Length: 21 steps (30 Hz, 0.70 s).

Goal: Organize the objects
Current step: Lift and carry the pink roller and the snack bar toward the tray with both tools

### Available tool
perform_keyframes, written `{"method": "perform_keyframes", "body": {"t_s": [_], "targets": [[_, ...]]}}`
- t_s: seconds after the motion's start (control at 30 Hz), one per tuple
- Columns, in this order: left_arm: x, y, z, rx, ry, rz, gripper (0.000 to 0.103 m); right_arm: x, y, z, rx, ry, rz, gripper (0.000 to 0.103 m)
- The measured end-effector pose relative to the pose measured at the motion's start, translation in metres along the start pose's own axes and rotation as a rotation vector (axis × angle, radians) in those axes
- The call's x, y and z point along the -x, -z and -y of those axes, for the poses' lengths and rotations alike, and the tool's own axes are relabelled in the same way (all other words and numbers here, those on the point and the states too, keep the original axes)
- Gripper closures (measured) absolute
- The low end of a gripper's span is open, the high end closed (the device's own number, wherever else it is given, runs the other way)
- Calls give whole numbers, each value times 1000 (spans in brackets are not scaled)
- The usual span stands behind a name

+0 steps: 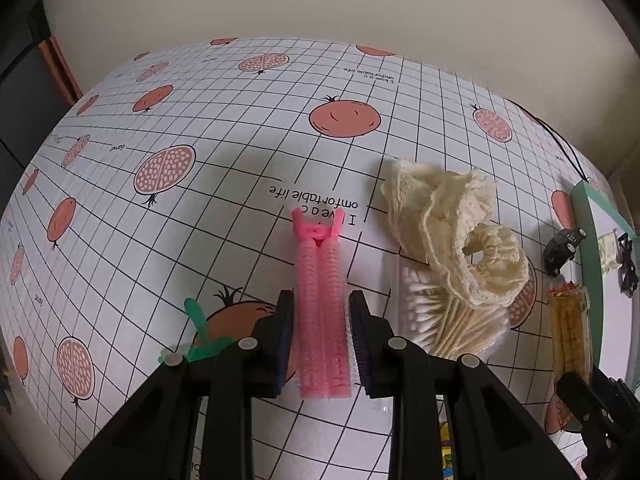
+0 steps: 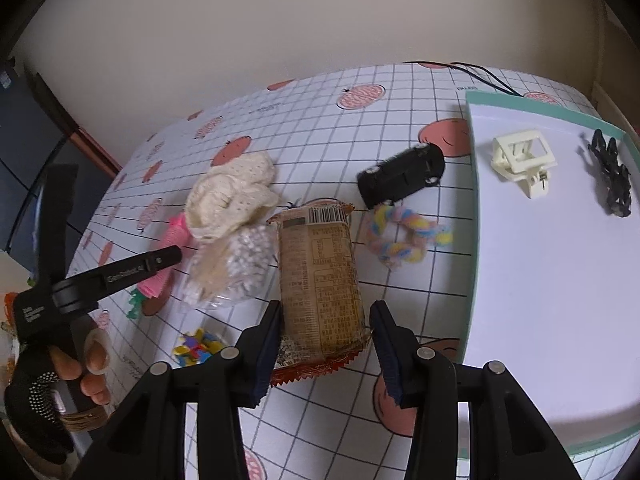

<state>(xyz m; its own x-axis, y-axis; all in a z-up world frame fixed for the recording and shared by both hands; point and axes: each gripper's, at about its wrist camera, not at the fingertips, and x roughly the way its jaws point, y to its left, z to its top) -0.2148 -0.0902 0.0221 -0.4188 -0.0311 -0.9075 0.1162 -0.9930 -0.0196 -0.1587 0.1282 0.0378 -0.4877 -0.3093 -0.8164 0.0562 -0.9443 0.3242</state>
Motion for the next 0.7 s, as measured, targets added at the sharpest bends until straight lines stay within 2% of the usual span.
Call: {"method": "perform_keyframes", "body": {"t_s": [0.3, 0.7], "targets": [[2, -1, -5, 18, 18, 1, 74, 15, -6, -4, -21, -41, 56, 56], [5, -2, -4, 39, 17, 9, 74, 21, -8, 2, -38, -59, 76, 56]]}}
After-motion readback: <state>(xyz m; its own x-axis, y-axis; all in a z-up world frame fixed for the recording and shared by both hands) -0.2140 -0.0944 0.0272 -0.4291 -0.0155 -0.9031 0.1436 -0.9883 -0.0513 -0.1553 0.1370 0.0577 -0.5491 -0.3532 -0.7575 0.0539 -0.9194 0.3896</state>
